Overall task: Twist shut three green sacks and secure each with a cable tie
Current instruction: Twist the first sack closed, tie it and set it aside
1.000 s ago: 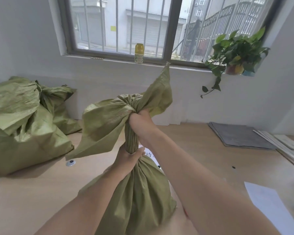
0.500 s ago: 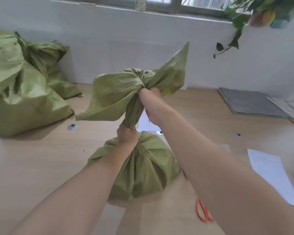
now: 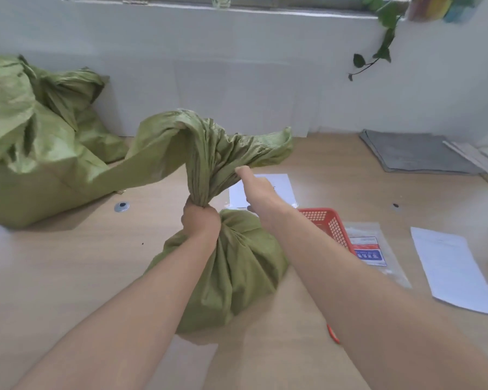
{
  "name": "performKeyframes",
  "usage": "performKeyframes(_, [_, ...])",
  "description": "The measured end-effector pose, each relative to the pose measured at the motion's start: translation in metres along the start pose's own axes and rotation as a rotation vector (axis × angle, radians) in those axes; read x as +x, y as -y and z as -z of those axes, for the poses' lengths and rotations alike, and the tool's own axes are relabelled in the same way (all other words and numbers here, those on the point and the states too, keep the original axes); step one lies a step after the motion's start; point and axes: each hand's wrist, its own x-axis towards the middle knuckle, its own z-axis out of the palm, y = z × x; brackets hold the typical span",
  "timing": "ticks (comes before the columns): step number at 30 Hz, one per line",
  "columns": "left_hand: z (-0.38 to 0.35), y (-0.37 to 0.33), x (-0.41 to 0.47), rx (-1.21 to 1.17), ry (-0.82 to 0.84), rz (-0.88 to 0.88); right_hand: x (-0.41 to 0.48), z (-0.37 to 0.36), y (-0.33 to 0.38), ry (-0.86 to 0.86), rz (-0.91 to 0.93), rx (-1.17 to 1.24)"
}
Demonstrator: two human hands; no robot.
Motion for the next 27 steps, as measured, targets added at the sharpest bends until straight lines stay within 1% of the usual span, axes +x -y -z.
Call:
performKeyframes(4, [0.004,0.007,-0.019,-0.098,0.033,0.026,-0.024,0.003,-0.029,-0.135,0.03,0.018])
performKeyframes(8, [0.006,0.014,-0.04,-0.125,0.022,-0.015,-0.044,-0.004,-0.061,-0.214,0.071,0.138])
performKeyframes(11, [0.007,0.022,-0.058,-0.147,0.042,-0.063,-0.059,-0.007,-0.084,-0.304,0.099,0.146])
performKeyframes(13, [0.008,0.029,-0.07,-0.167,0.06,-0.065,-0.069,-0.004,-0.1,-0.343,0.114,0.173])
performKeyframes(15, [0.006,0.037,-0.08,-0.192,0.051,-0.065,-0.078,0.005,-0.119,-0.374,0.119,0.151])
performKeyframes(18, [0.002,0.043,-0.101,-0.111,-0.022,-0.126,-0.097,0.022,-0.14,-0.446,0.105,0.134])
performKeyframes(20, [-0.002,0.046,-0.115,-0.045,-0.05,-0.15,-0.105,0.034,-0.156,-0.452,0.108,0.123])
performKeyframes(25, [-0.022,0.051,-0.143,0.122,-0.02,-0.154,-0.12,0.062,-0.184,-0.471,0.083,0.115])
performKeyframes(27, [-0.028,0.05,-0.157,0.153,-0.006,-0.176,-0.122,0.078,-0.19,-0.48,0.078,0.127])
